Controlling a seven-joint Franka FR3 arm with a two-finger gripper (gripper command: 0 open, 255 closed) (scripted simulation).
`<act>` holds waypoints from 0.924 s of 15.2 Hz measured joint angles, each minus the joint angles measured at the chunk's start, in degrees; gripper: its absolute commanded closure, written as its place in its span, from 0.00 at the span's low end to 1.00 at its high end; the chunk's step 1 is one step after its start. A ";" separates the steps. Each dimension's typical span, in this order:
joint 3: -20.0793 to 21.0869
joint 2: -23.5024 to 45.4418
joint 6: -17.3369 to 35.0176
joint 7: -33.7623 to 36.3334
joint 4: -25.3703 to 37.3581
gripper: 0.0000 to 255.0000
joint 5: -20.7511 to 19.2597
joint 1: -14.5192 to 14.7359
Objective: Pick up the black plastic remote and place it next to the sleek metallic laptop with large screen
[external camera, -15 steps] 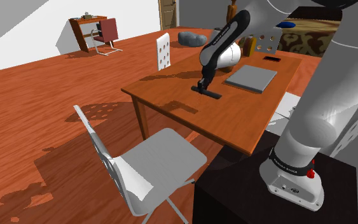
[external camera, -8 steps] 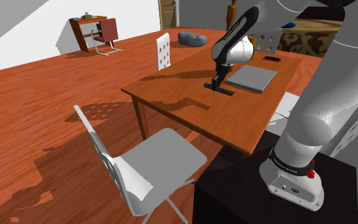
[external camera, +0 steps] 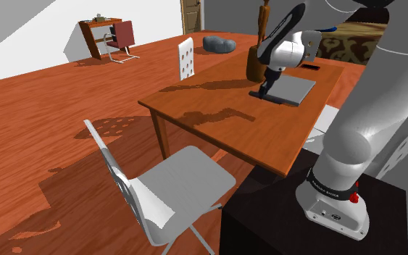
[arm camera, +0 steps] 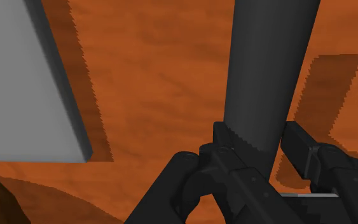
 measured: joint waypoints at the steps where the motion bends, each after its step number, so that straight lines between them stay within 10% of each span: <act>1: -0.69 1.02 -0.38 -2.50 0.91 1.00 1.40 -0.74; 14: 0.42 10.15 3.67 -17.40 2.61 1.00 15.11 -4.60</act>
